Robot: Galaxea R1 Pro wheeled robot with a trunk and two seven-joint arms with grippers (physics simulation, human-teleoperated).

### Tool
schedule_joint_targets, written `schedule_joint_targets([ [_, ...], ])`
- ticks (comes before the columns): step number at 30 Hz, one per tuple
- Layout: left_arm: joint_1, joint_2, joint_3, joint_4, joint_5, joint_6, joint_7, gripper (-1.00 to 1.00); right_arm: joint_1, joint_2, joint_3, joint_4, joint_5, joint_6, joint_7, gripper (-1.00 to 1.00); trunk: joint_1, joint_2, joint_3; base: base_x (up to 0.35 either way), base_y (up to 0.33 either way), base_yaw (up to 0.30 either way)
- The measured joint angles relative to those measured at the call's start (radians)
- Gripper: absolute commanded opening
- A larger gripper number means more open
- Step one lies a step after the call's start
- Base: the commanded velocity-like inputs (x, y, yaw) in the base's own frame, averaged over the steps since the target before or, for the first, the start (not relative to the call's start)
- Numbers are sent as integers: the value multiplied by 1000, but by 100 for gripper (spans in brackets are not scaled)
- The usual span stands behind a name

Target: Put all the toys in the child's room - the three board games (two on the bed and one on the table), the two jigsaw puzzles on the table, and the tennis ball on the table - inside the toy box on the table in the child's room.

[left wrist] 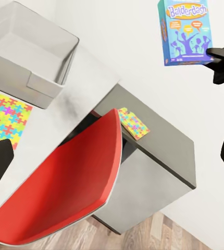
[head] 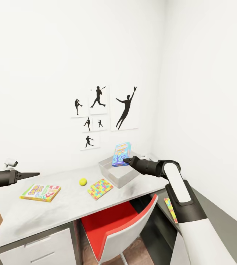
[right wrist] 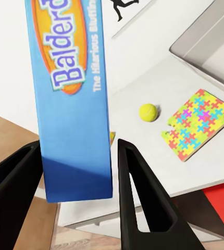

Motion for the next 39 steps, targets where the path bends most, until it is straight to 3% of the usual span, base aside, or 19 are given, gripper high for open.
schedule_joint_targets([
  [39, 0, -1, 0, 2, -2, -1, 0, 100, 0, 0, 0, 0, 1, -2, 0, -100, 0, 0, 0, 26, -23, 0],
])
